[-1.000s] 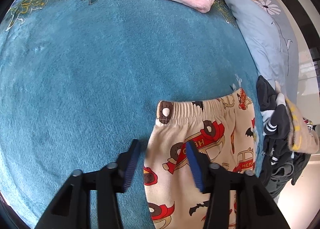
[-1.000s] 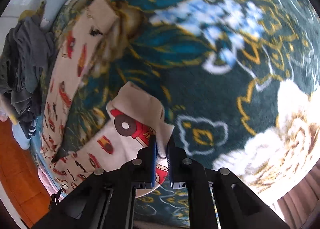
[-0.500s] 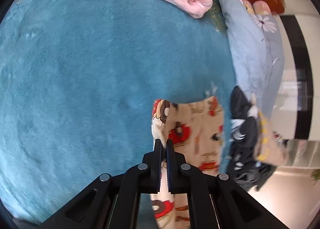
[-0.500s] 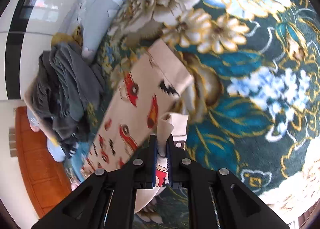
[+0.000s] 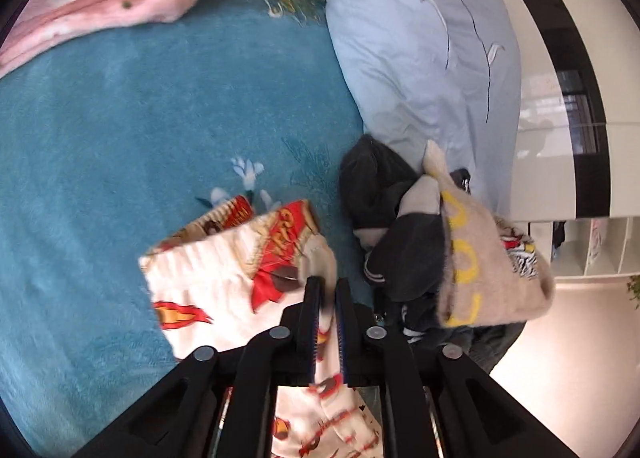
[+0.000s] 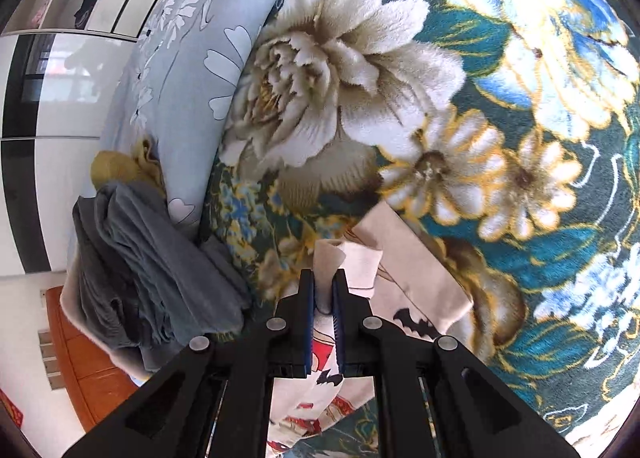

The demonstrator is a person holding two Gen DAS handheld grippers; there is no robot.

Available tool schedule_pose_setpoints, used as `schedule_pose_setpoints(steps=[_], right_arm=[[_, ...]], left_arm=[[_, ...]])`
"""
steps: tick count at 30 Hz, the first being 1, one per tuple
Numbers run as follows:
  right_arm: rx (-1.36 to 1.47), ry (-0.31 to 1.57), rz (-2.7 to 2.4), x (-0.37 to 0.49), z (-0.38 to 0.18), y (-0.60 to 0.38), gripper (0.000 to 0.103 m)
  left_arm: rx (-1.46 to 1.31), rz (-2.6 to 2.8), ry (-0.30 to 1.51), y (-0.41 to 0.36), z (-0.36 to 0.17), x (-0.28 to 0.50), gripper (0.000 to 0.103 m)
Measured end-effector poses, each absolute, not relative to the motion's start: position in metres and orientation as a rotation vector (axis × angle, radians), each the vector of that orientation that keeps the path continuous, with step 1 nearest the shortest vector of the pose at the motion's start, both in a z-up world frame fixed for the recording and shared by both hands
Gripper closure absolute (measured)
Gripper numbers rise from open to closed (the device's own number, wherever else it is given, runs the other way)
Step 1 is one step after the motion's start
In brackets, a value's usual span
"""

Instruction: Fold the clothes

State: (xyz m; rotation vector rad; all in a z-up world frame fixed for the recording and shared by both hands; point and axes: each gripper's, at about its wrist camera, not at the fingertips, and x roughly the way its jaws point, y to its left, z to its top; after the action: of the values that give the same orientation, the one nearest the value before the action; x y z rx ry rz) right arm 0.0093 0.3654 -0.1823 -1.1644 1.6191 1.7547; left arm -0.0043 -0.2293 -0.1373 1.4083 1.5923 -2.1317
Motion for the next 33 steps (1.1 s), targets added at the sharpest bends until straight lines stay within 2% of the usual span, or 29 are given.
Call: schedule_pose_setpoints(steps=[2, 4, 6, 10, 11, 12, 14, 18, 21, 23, 24, 27, 33], right_arm=[[-1.171, 1.612, 1.743, 0.006, -0.187, 0.367, 0.095], [-1.172, 1.599, 1.747, 0.005, -0.188, 0.367, 0.094], [-1.187, 1.562, 1.765, 0.002, -0.189, 0.367, 0.094], [-1.181, 1.52, 1.822, 0.004, -0.184, 0.365, 0.09], [-1.179, 1.509, 1.836, 0.005, -0.182, 0.364, 0.083], [-1.176, 1.499, 1.851, 0.006, -0.181, 0.364, 0.07], [-1.167, 1.477, 1.879, 0.009, -0.176, 0.365, 0.058], [-1.203, 1.405, 1.874, 0.033, -0.173, 0.372, 0.058], [-1.271, 1.385, 1.823, 0.058, -0.188, 0.367, 0.058], [-1.279, 1.421, 1.775, 0.073, -0.202, 0.363, 0.058], [-1.28, 1.441, 1.75, 0.08, -0.208, 0.361, 0.058], [-1.27, 1.482, 1.715, 0.088, -0.219, 0.355, 0.058], [-1.275, 1.394, 1.823, 0.07, -0.202, 0.345, 0.058]], left_arm=[[1.413, -2.14, 1.606, -0.229, -0.144, 0.001, 0.076], [1.376, -2.169, 1.575, -0.234, -0.147, 0.014, 0.058], [1.342, -2.164, 1.501, -0.241, -0.151, 0.031, 0.055], [1.371, -2.025, 1.477, -0.25, -0.185, 0.058, 0.054], [1.385, -1.989, 1.489, -0.25, -0.195, 0.063, 0.054], [1.399, -1.952, 1.5, -0.251, -0.204, 0.069, 0.054], [1.403, -1.913, 1.54, -0.248, -0.219, 0.076, 0.054], [1.358, -1.88, 1.631, -0.24, -0.236, 0.079, 0.054], [1.333, -1.882, 1.61, -0.236, -0.237, 0.076, 0.059], [1.329, -1.881, 1.619, -0.237, -0.236, 0.074, 0.091], [1.326, -1.875, 1.631, -0.238, -0.235, 0.073, 0.096], [1.272, -1.947, 1.603, -0.238, -0.219, 0.071, 0.097], [1.144, -2.069, 1.544, -0.261, -0.179, 0.086, 0.097]])
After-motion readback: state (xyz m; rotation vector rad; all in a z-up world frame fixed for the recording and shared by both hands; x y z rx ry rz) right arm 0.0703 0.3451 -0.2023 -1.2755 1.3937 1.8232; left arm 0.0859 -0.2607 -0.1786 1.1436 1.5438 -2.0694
